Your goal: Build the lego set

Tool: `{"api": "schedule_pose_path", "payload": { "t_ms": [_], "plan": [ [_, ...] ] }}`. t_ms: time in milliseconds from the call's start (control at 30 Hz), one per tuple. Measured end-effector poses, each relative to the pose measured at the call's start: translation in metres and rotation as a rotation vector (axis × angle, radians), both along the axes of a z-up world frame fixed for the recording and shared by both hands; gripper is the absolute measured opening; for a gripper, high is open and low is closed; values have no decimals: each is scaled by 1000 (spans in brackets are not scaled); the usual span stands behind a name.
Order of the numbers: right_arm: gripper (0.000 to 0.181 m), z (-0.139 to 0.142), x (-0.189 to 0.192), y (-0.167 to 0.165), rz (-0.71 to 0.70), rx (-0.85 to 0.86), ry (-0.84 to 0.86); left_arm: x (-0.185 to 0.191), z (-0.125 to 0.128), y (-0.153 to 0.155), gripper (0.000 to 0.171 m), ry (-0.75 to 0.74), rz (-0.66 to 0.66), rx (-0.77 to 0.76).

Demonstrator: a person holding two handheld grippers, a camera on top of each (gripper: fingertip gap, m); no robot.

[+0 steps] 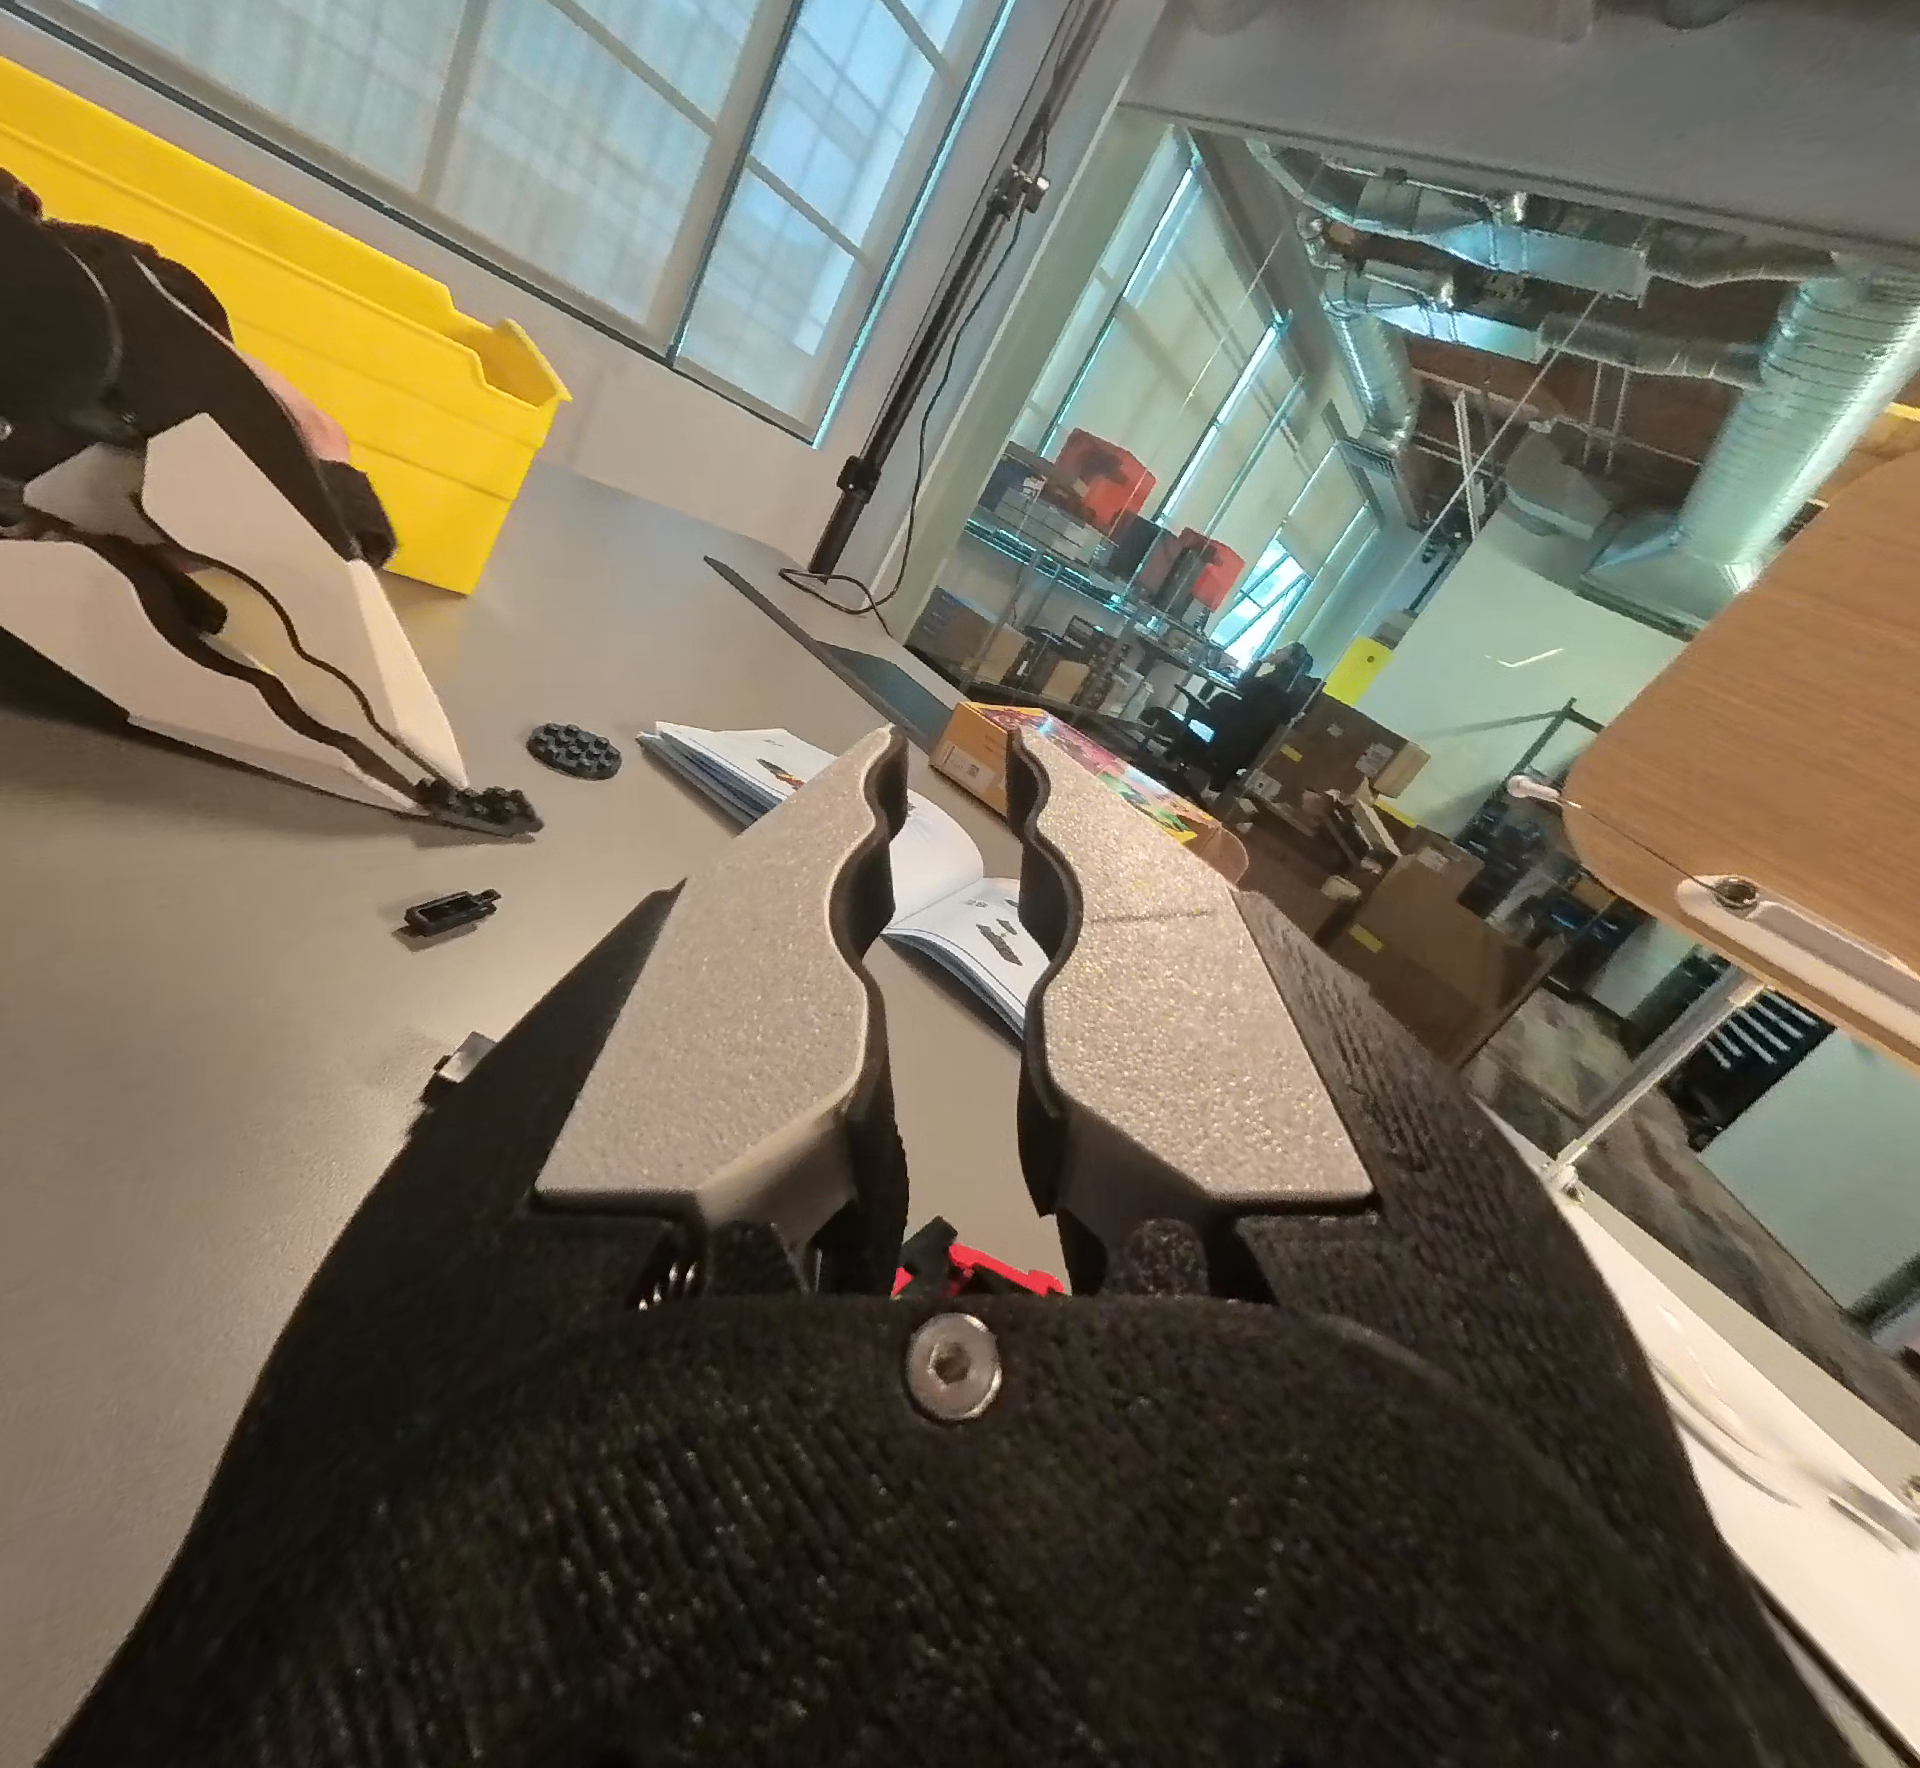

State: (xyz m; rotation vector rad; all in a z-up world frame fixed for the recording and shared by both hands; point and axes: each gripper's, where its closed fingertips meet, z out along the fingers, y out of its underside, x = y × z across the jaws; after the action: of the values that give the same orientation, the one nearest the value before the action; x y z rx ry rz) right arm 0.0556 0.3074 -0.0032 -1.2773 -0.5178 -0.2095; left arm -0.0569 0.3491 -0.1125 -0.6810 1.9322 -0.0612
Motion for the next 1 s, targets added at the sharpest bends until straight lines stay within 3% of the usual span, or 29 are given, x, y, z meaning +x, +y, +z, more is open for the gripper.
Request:
{"api": "schedule_pose_path", "payload": {
  "t_ms": [233,367,433,567,733,1000],
  "plan": [
    [17,0,1,0,-4,-1,5,-2,0,-9,8,13,-7,-96],
    [17,1,1,0,-6,1,2,-7,7,-20,32,17,3,-293],
    [17,1,2,-1,-7,2,9,-8,14,-23,43,-21,22,-421],
    [17,3,5,-1,-12,2,29,-8,43,-19,45,-219,23,-612],
    [17,3,8,0,-22,1,39,-12,71,-2,45,-442,42,-602],
    [16,3,16,2,-78,-1,33,-8,74,-9,40,-472,17,-543]
  ]
}}
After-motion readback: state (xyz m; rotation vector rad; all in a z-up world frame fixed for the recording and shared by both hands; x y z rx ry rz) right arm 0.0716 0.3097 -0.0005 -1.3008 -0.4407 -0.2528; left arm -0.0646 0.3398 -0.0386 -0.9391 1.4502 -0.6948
